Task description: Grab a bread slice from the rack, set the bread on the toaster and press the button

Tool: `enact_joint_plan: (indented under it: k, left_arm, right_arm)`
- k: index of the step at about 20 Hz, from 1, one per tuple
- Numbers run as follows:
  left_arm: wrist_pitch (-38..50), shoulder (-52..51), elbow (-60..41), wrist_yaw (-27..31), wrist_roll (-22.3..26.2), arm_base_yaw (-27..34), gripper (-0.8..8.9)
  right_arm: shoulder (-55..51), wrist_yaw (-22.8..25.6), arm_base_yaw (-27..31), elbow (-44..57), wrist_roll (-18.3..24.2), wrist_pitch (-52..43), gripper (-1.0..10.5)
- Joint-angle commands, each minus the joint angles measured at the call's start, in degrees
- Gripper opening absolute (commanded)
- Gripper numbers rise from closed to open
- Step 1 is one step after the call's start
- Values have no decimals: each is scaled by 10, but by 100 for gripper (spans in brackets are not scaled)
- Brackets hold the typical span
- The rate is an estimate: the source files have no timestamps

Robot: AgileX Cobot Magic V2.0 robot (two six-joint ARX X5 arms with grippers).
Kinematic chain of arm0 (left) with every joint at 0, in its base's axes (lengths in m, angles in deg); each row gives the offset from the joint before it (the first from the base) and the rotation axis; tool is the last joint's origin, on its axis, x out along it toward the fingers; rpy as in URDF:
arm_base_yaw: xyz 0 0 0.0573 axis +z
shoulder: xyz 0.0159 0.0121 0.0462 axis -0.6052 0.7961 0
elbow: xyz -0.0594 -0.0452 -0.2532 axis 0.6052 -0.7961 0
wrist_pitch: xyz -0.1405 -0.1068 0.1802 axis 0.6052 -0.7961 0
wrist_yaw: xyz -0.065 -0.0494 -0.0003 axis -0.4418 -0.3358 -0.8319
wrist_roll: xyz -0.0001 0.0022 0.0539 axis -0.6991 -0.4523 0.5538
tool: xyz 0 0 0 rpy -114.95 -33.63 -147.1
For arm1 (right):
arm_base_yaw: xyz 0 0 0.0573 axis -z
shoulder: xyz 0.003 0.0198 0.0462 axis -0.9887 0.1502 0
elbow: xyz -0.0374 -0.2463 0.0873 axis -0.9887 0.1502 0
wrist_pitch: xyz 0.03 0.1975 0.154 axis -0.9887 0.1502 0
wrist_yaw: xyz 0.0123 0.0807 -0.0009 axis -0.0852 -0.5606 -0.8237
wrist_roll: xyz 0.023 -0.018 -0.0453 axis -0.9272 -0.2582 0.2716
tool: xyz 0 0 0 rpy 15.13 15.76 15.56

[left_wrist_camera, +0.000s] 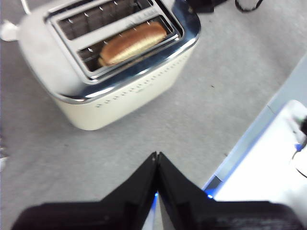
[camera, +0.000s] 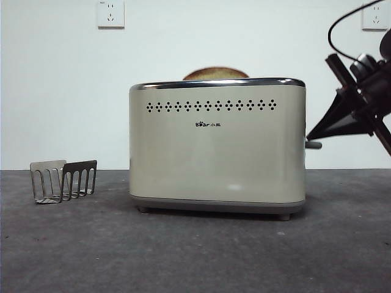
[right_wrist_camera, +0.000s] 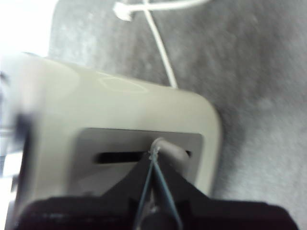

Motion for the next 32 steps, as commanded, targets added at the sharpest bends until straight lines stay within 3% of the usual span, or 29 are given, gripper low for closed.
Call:
enact_joint_plan:
  k: [1,4,13,22,32]
  left_arm:
    - [1,-11,-3,49,-11,-2,-6]
    - [1,-21,-3,88,-20,-2,-6]
    - [1,-32,-3,87,-20,-1,-6]
    - [1,-32,-3,87,-21,-1,-6]
    - [1,-32,-3,87,-24,-1,-6]
  right_arm:
    - [25,9,0,6,5,12,-6]
    - [39,10,0,6,17,21,-6]
    - [68,54,0,6,34,38,-6]
    - [68,56,0,6,68,69,-6]
    - [68,78,0,6,68,70,-6]
